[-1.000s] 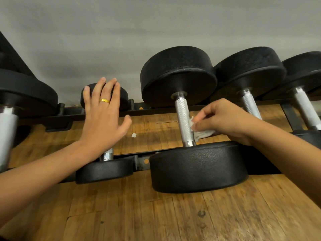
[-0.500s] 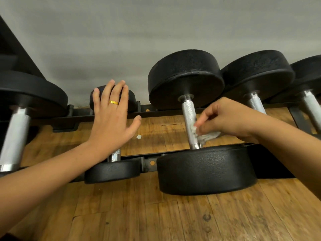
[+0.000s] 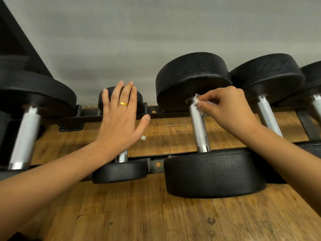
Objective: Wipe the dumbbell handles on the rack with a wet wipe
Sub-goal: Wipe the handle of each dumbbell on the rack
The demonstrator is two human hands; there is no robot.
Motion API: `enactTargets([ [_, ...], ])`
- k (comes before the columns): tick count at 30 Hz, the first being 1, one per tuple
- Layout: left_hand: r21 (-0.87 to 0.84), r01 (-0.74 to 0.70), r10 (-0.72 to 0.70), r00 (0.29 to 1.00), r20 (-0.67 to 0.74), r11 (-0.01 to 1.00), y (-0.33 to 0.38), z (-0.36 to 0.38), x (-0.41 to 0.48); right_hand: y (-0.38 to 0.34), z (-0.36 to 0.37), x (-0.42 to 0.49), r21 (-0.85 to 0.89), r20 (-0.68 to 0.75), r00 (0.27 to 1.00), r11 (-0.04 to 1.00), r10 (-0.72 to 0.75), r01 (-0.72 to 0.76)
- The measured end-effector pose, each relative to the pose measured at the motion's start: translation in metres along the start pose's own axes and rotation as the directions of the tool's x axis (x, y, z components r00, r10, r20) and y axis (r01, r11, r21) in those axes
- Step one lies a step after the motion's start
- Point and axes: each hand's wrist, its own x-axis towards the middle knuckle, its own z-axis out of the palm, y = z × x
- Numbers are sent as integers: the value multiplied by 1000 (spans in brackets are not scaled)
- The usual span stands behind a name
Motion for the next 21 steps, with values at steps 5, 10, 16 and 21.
enactTargets([
  [5, -34, 2, -2, 1000, -13, 999, 1, -2, -1, 1, -1, 0, 14, -83, 996, 1000, -12, 13],
  [10, -82, 7, -9, 1000, -28, 997, -1, -3, -2, 2, 2, 2, -46, -13, 999, 998, -51, 51],
  [16, -97, -5, 3, 1000, -26, 995, -2, -2, -2, 4, -14, 2, -88, 237, 971, 996, 25, -4],
  [21, -86, -3, 0, 999, -34, 996, -2, -2, -2, 1, -1, 4, -114, 53, 997, 991, -61, 67],
])
